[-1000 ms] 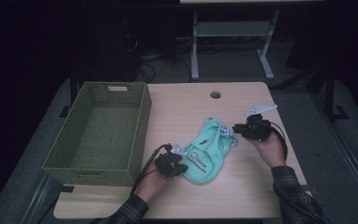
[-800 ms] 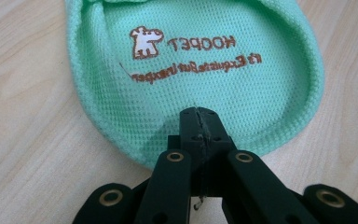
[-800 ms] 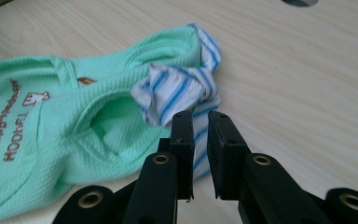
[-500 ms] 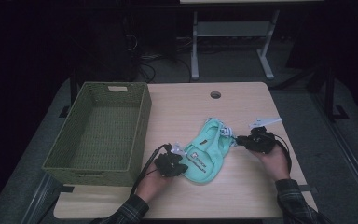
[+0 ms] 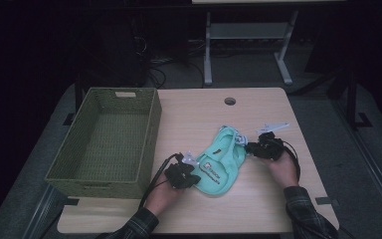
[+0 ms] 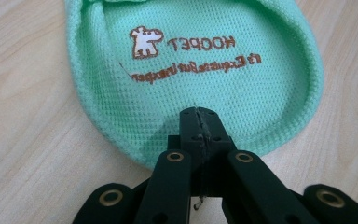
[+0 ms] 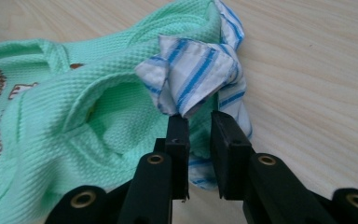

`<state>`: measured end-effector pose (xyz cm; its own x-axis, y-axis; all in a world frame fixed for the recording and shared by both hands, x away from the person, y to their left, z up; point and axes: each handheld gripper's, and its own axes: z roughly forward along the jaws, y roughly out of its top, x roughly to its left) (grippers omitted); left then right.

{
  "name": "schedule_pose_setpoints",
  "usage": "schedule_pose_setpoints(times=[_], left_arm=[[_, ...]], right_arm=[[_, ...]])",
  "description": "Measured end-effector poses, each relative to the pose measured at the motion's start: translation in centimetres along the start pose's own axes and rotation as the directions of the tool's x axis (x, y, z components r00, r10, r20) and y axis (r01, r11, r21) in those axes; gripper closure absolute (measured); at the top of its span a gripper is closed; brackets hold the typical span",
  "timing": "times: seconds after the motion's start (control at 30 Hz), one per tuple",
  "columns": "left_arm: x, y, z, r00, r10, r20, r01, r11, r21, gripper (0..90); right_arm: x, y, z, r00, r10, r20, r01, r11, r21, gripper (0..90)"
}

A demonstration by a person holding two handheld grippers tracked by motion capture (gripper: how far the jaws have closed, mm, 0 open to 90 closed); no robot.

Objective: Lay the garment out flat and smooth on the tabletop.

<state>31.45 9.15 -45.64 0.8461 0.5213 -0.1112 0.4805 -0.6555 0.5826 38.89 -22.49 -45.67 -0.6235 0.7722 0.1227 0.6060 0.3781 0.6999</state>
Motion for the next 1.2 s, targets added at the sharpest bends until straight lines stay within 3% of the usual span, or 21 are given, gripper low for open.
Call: schedule_pose_setpoints(times=[0.27, 0.43, 0.63, 0.87, 1.2], left_arm=[[0.0, 0.0, 0.0, 1.0000, 0.001, -0.001, -0.001, 1.0000, 0.000, 89.4], [0.0, 0.0, 0.0, 1.0000, 0.002, -0.002, -0.002, 1.0000, 0.000, 89.4], [0.0, 0.0, 0.0, 1.0000, 0.002, -0.001, -0.002, 1.0000, 0.001, 89.4], [-0.1, 0.0, 0.0, 1.0000, 0.004, -0.004, -0.004, 1.0000, 0.002, 89.4], [-0.1, 0.0, 0.0, 1.0000, 0.003, -0.007, -0.003, 1.0000, 0.002, 89.5]], right_arm=[[-0.5, -0.7, 1.2, 0.9998, -0.010, 0.015, 0.010, 1.000, 0.014, 74.3], [-0.4, -0.8, 1.2, 0.9994, -0.028, 0.022, 0.028, 1.000, 0.010, 83.0], [-0.4, -0.7, 0.6, 0.9991, -0.033, 0.027, 0.033, 0.999, -0.005, 85.0], [-1.2, -0.7, -1.3, 0.9993, -0.018, 0.032, 0.020, 0.998, -0.051, 85.0], [-3.2, -2.1, -1.3, 0.9984, 0.000, 0.057, 0.001, 1.000, -0.020, 84.7]])
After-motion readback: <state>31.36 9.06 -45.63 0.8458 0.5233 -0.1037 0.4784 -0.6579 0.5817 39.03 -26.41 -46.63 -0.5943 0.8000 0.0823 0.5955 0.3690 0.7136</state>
